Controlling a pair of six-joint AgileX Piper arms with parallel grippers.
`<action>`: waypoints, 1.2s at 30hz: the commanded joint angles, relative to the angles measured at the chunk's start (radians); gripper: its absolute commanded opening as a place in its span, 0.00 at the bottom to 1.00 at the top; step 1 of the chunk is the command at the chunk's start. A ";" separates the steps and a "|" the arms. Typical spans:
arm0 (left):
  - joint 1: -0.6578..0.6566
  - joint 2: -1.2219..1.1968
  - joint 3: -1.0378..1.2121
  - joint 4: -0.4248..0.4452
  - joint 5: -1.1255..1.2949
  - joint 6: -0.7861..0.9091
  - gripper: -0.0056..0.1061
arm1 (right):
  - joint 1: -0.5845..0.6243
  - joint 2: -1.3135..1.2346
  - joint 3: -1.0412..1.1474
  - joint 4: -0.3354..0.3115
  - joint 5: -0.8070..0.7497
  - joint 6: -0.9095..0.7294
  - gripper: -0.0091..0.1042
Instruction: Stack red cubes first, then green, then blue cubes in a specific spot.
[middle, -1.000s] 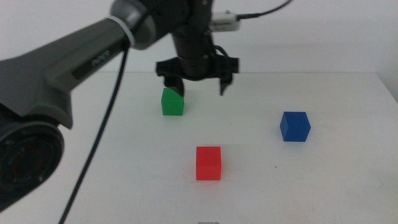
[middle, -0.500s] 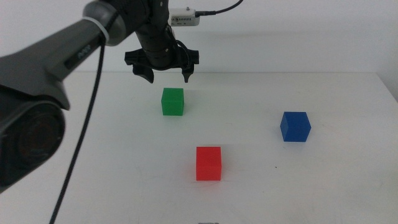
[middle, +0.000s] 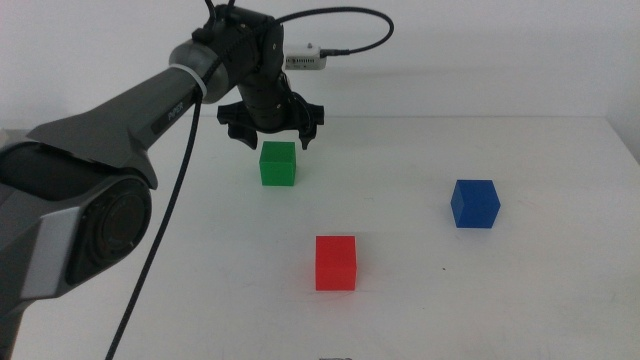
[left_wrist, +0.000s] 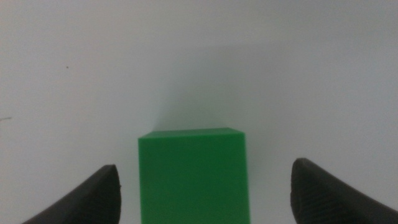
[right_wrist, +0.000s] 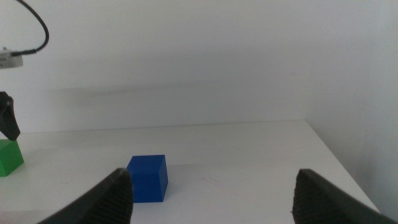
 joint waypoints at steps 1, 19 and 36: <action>0.000 -0.060 -0.034 0.004 -0.046 0.001 0.89 | -0.007 0.012 -0.017 -0.009 -0.074 -0.012 0.67; 0.000 0.001 -0.034 0.003 -0.089 -0.002 0.60 | -0.007 0.012 -0.017 -0.009 -0.074 -0.012 0.67; -0.066 -0.255 0.217 0.055 0.008 -0.121 0.27 | -0.007 0.012 -0.017 -0.009 -0.074 -0.012 0.67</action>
